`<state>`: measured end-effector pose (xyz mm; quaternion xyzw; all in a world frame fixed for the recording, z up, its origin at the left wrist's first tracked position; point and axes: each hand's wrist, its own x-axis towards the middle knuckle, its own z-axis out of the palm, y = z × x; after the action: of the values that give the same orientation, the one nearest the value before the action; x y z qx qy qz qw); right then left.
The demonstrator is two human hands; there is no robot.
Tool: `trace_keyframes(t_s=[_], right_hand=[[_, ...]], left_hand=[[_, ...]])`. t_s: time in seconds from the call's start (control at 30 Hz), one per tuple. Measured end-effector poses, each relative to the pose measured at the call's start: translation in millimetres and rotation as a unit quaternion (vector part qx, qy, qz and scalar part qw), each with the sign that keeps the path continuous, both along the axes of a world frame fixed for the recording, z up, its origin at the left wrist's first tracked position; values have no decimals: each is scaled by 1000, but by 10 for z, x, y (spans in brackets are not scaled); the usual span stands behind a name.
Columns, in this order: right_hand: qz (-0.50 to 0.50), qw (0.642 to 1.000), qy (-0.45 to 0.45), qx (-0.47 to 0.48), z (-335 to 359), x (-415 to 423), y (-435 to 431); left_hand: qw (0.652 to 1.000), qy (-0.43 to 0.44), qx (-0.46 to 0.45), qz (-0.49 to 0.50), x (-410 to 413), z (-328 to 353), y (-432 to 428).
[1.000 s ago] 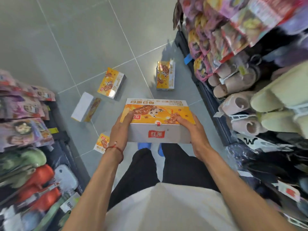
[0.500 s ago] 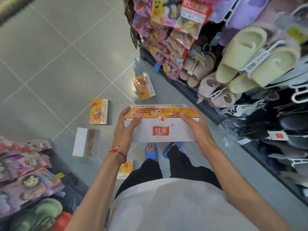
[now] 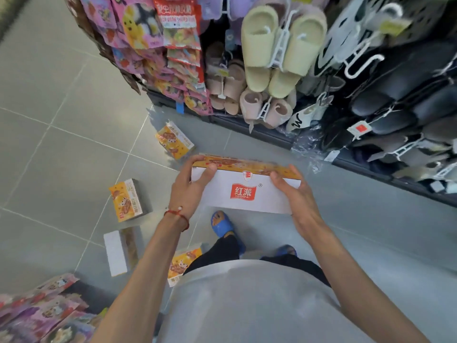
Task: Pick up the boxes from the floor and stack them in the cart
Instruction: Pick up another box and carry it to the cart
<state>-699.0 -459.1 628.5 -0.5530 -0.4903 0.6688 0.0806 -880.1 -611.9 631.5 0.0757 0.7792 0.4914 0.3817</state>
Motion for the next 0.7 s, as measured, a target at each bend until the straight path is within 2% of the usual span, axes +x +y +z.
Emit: trace_keyframes(t_s=[0.33,0.53,0.7], right_hand=[[-167,985,-2,-40,2,1657,174],[-313,949,5,-39,66,2823,125],[-417,908,1,-29,86,3723,155]], left_hand=[[980,89,-21,-179,1269,23,883],[944,102,-44,-310,2334,74,1501],[910,77,-35,-406,3252,18,2009]])
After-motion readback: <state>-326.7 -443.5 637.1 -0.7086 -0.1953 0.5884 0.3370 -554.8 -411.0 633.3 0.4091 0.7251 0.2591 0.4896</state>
